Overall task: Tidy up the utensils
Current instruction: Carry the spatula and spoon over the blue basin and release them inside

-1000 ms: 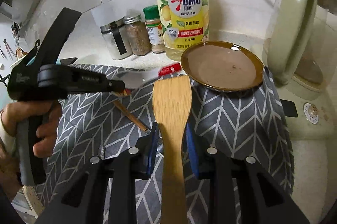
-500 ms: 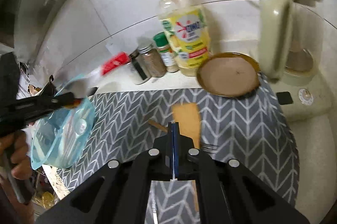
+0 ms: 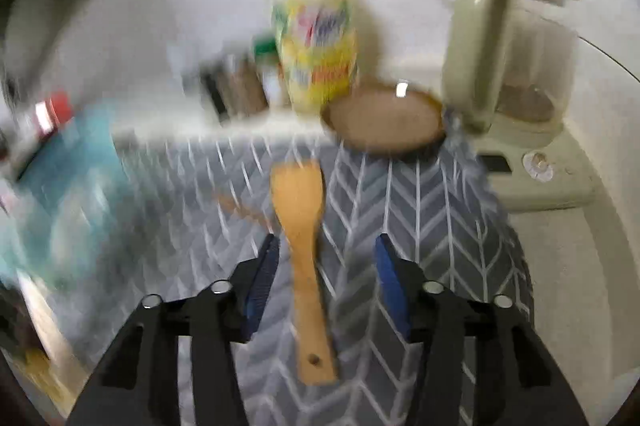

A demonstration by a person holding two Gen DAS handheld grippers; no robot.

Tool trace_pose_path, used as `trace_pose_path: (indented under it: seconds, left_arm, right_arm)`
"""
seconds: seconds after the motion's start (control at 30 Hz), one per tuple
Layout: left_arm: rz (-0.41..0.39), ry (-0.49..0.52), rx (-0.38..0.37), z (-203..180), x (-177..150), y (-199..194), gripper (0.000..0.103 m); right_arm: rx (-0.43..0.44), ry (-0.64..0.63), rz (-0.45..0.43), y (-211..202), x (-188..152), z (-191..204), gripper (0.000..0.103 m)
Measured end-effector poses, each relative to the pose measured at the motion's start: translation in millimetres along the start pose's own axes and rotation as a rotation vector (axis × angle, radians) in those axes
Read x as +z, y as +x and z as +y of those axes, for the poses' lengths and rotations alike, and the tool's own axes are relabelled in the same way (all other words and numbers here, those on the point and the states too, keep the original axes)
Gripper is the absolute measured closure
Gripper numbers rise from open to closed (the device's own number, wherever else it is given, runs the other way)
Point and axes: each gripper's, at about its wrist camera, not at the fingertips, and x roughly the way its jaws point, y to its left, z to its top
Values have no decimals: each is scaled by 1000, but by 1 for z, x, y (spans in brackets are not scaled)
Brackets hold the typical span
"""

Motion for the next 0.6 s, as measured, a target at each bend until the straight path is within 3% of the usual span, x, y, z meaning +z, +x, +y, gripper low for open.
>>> trace_pose_path:
  seconds: [0.07, 0.13, 0.2, 0.27, 0.3, 0.37, 0.43, 0.6]
  left_arm:
    - [-2, -6, 10, 5, -1, -3, 97]
    - [-9, -24, 18, 14, 0, -8, 97]
    - [-14, -35, 31, 23, 2, -12, 97]
    - [-28, -54, 63, 36, 5, -20, 97]
    - [-33, -66, 78, 45, 5, -22, 97]
    - [-34, -100, 109, 61, 5, -24, 97]
    - [-24, -161, 152, 86, 4, -22, 97]
    - [33, -276, 254, 143, 1, 2, 97]
  right_arm:
    - [14, -43, 42, 13, -6, 9, 77]
    - [-45, -95, 58, 27, -9, 19, 77]
    - [-28, -72, 110, 42, -11, 20, 77]
    - [-34, -87, 95, 45, -12, 25, 78]
    - [-56, -108, 84, 46, -13, 28, 85]
    - [-101, -115, 76, 45, -12, 33, 85]
    - [-85, -36, 80, 39, -11, 31, 85]
    - [115, 279, 77, 11, -6, 30, 85]
